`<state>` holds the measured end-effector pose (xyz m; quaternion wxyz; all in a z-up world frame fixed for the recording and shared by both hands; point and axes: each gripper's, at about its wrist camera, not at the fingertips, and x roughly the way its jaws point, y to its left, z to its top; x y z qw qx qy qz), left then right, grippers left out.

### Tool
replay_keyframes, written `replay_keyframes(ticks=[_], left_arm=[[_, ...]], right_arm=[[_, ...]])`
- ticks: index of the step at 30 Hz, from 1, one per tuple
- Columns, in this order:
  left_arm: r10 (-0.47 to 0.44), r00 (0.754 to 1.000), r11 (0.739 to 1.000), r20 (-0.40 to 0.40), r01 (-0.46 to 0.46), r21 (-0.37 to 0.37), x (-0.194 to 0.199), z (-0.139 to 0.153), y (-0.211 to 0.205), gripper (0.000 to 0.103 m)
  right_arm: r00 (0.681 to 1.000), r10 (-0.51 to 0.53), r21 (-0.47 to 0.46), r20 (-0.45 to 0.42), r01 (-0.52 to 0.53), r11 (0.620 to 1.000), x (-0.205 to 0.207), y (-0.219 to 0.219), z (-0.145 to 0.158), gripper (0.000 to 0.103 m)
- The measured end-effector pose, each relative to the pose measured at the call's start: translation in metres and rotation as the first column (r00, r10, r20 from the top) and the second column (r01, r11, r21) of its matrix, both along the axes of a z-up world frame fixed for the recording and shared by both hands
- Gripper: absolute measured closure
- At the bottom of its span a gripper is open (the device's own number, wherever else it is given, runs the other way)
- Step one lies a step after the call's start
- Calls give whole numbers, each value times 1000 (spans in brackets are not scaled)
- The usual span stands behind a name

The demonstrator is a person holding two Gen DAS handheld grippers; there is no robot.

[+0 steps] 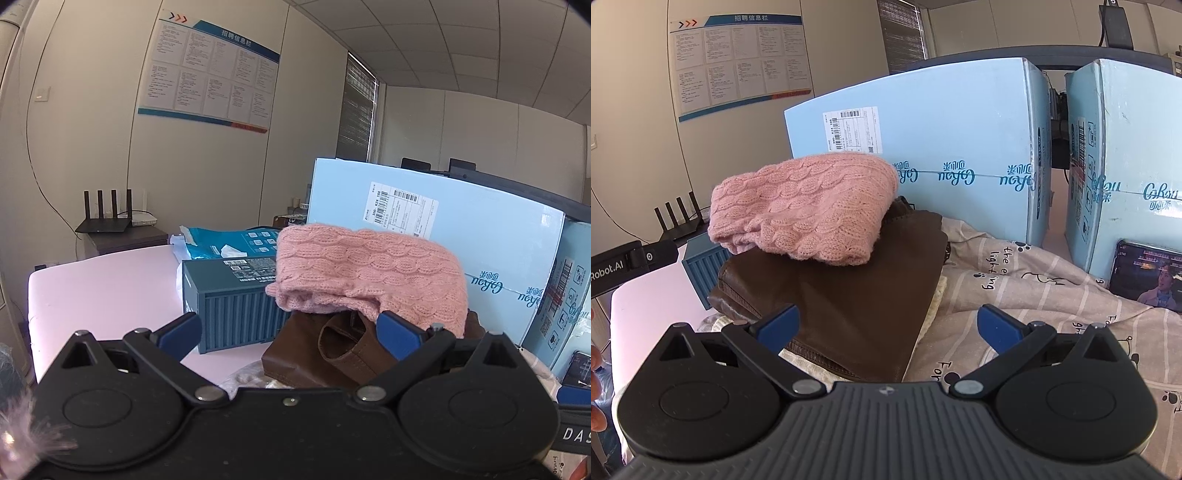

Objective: Fold clothes

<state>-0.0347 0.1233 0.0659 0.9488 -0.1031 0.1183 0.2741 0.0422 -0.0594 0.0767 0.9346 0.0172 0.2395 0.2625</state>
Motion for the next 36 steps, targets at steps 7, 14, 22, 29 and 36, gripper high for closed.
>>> replay_keyframes(ticks=[7, 14, 22, 29, 36], left_arm=[[-8, 1000, 1000, -1, 8, 15, -1, 1, -3, 0], [-11, 1000, 1000, 1, 11, 19, -2, 2, -4, 0], [-9, 1000, 1000, -1, 9, 21, -1, 1, -4, 0], [-9, 1000, 1000, -4, 9, 21, -1, 1, -4, 0], [-7, 1000, 1000, -6, 8, 18, 1, 0, -3, 0]], right_arm=[[1000, 4, -3, 7, -4, 1000, -2, 1, 0, 0], [1000, 6, -8, 11, -6, 1000, -2, 3, 0, 0], [1000, 10, -17, 15, -10, 1000, -3, 4, -1, 0], [1000, 14, -25, 18, -14, 1000, -4, 6, -2, 0], [1000, 15, -31, 19, -15, 999, -4, 7, -3, 0]])
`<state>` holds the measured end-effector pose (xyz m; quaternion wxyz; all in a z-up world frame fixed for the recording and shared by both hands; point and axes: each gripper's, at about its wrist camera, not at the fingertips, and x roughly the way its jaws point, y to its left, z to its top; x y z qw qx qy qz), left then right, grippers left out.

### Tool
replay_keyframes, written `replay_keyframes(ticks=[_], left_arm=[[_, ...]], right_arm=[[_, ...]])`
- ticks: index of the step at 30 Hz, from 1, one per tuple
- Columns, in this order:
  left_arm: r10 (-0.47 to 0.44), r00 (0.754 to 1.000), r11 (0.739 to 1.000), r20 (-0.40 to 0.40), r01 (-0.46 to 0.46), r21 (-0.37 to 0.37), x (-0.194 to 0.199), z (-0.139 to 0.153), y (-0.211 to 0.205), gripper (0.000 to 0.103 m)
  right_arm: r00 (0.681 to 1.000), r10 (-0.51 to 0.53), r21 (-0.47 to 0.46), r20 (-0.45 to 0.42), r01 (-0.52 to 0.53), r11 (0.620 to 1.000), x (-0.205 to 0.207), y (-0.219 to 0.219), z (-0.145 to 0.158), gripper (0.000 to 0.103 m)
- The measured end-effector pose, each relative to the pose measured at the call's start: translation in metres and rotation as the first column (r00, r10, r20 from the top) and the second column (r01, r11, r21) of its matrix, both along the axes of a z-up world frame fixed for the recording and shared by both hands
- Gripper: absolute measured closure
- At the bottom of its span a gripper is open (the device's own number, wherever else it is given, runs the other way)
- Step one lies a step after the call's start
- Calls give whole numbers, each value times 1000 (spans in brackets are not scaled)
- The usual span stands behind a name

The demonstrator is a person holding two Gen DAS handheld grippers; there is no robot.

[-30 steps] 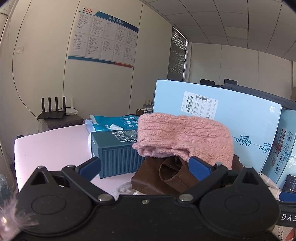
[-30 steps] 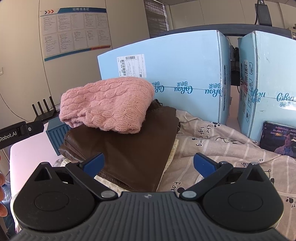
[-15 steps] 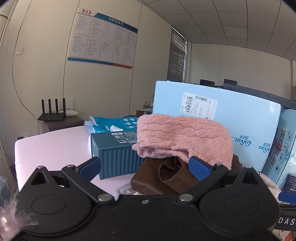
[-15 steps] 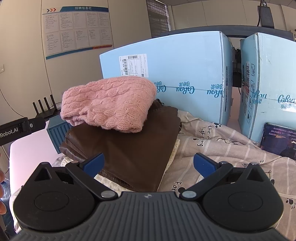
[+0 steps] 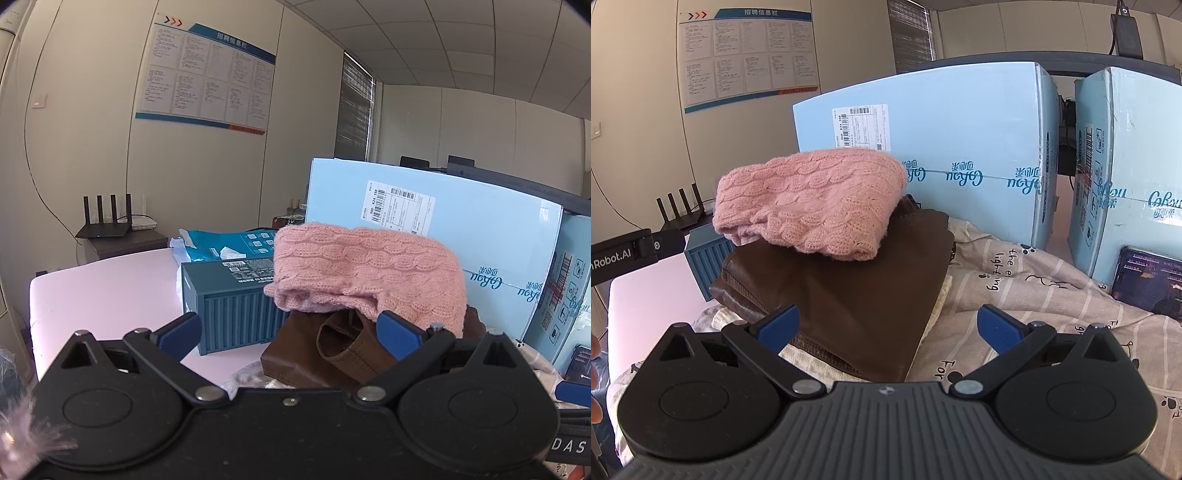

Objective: Fold clothes

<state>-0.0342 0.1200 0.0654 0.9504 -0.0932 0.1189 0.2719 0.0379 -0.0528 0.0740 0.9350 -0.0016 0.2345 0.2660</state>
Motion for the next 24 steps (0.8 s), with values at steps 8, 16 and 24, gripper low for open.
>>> replay_keyframes(ticks=[8, 16, 24], left_arm=[[-1, 1000, 1000, -3, 1, 0, 1, -1, -1, 0], [-3, 1000, 1000, -3, 3, 1, 0, 0, -2, 0], [-7, 1000, 1000, 1, 7, 2, 0, 1, -2, 0]], right_arm=[[1000, 2, -6, 0, -2, 1000, 0, 1, -1, 0], [1000, 1, -7, 1, -1, 1000, 0, 1, -1, 0], [1000, -1, -7, 1, 1, 1000, 0, 1, -1, 0]])
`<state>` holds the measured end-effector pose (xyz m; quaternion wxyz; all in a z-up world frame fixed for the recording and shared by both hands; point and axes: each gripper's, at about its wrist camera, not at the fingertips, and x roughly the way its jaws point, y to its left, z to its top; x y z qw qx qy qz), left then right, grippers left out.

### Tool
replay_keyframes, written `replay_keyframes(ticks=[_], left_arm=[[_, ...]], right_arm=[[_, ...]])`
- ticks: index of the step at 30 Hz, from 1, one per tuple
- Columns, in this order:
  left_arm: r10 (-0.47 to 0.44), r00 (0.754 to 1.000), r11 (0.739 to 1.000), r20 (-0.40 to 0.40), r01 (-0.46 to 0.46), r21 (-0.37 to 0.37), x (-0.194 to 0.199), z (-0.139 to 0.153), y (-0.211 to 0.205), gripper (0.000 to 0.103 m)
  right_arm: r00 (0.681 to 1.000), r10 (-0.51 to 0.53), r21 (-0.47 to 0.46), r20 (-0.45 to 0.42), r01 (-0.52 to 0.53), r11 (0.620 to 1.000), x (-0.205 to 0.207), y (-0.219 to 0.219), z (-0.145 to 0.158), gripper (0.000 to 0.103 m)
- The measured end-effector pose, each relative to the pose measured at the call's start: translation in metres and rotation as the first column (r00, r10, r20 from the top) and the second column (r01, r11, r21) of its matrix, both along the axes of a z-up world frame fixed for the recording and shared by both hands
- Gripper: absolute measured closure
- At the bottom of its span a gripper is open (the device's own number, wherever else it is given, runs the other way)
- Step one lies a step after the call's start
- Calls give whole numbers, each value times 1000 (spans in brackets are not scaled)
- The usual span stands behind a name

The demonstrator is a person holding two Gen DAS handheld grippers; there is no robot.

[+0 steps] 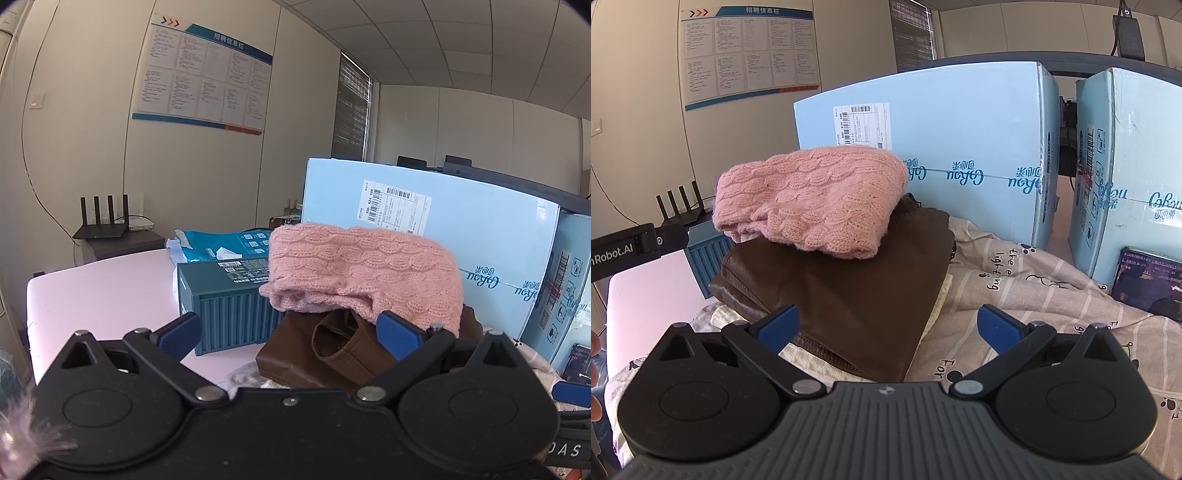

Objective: Fold clothes

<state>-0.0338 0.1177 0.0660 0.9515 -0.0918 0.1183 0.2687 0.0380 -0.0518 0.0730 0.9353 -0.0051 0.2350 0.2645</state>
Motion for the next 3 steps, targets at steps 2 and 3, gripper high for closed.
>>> replay_keyframes(ticks=[2, 3], left_arm=[[0, 1000, 1000, 2, 0, 0, 0, 0, 0, 0], [0, 1000, 1000, 2, 0, 0, 0, 0, 0, 0]], right_arm=[[1000, 1, 0, -1, -1, 1000, 0, 0, 0, 0], [1000, 0, -1, -1, 0, 1000, 0, 0, 0, 0]])
